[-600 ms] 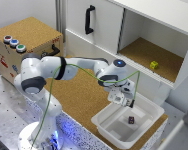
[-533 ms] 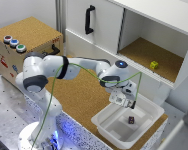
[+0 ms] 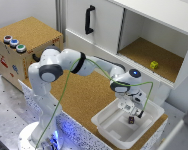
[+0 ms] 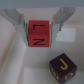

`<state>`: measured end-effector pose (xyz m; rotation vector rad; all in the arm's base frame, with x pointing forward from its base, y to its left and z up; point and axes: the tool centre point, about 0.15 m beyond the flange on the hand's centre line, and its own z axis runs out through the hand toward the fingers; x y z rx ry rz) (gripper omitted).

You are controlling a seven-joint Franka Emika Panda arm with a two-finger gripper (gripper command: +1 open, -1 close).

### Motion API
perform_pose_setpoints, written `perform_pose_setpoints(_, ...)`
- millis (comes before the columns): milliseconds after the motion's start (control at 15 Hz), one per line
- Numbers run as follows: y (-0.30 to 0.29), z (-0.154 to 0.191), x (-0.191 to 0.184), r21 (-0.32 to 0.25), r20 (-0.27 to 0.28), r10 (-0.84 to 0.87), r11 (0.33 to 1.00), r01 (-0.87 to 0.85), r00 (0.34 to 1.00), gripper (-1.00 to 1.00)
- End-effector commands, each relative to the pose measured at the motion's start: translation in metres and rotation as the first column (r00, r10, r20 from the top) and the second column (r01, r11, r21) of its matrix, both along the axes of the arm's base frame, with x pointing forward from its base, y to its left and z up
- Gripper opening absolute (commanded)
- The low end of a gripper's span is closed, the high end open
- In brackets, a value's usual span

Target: Go towards the white box and store the pink object

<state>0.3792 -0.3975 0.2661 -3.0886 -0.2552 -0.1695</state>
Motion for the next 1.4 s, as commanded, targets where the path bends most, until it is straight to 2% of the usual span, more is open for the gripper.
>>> perform_pose_setpoints(0,0.001,0.004,0.013,0.069,0.037,0.037,0.997,-0.040,0.999,-1.00)
perform_pose_setpoints(67,0.003,0.004,0.012,0.069,0.038,0.037,0.997,-0.040,0.999,1.00)
perform_pose_setpoints(333,0.013,0.012,0.005,0.033,0.063,0.032,0.999,-0.035,0.997,1.00)
perform_pose_setpoints(600,0.030,0.040,-0.004,0.029,0.127,0.048,0.998,-0.052,0.991,1.00)
perform_pose_setpoints(1000,0.030,0.040,-0.004,0.029,0.127,0.048,0.998,-0.052,0.991,1.00)
perform_pose_setpoints(1067,0.033,0.042,0.006,0.009,0.070,0.070,0.997,-0.071,0.995,1.00)
perform_pose_setpoints(1333,0.087,0.085,-0.005,0.004,0.108,0.116,0.993,-0.117,0.987,1.00)
